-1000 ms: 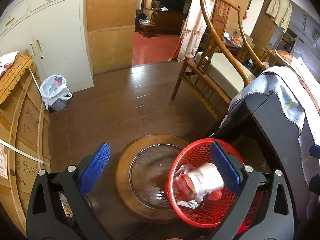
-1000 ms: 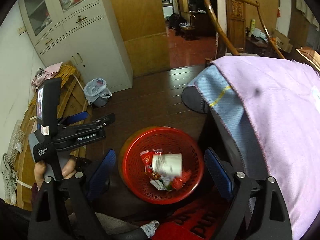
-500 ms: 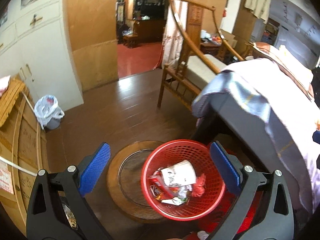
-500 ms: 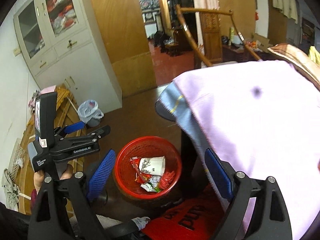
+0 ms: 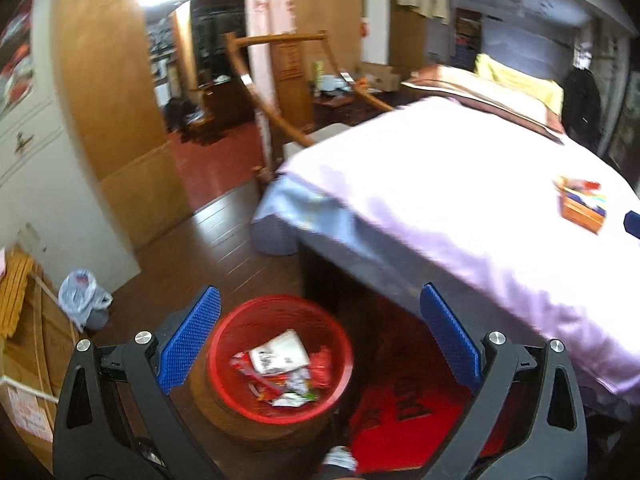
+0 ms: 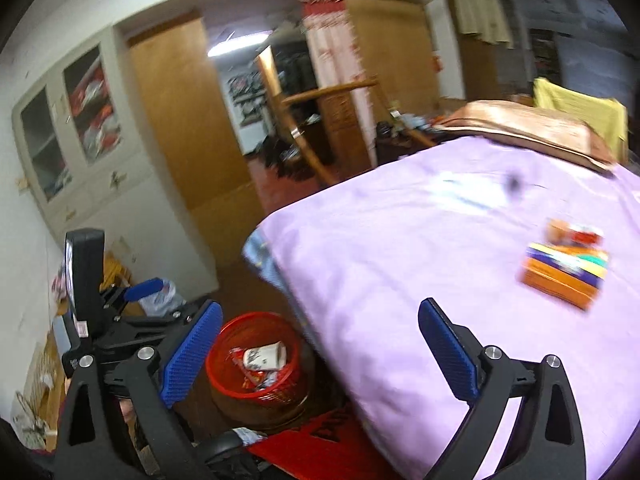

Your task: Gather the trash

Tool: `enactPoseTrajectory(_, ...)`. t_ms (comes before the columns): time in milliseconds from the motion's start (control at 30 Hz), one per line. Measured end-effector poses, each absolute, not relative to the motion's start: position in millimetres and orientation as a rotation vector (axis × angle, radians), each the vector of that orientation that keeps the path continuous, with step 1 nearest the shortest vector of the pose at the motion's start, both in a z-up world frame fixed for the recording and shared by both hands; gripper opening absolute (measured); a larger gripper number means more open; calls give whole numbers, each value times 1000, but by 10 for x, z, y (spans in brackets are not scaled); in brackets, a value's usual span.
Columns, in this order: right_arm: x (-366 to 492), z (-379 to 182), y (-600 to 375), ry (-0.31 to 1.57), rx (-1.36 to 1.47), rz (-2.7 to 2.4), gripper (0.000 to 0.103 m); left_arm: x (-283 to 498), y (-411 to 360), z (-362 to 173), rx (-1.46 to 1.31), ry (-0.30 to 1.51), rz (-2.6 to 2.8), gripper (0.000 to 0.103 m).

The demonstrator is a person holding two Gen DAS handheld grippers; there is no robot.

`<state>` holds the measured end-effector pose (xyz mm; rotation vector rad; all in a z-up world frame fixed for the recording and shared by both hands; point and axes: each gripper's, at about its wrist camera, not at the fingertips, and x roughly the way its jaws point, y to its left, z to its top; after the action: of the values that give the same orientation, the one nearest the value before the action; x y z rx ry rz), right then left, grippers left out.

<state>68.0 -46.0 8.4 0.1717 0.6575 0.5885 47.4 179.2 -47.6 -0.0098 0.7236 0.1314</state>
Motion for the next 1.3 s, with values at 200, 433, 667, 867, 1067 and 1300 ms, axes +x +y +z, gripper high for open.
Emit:
enactPoseTrajectory(200, 583, -47, -1304, 623, 271, 464, 97, 625, 974, -531, 60, 760, -16, 96)
enactPoseTrajectory(433, 731, -326, -2085, 657, 314, 282, 97, 1063, 47, -612, 186, 775, -145, 96)
enactPoseTrajectory(667, 1078, -675, -2781, 725, 318, 61, 97, 1589, -702, -609, 259, 765, -244, 96)
enactPoseTrajectory(867, 1106, -776, -3162, 711, 391, -26, 97, 1952, -1250, -576, 258, 773, -350, 96)
enactPoseTrajectory(1067, 1091, -850, -3371, 698, 490, -54, 97, 2158, -1762, -626, 313, 752, -403, 96)
enactPoseTrajectory(1300, 1063, -819, -3312, 709, 473, -45, 97, 2313, -1664, -774, 393, 772, -299, 96)
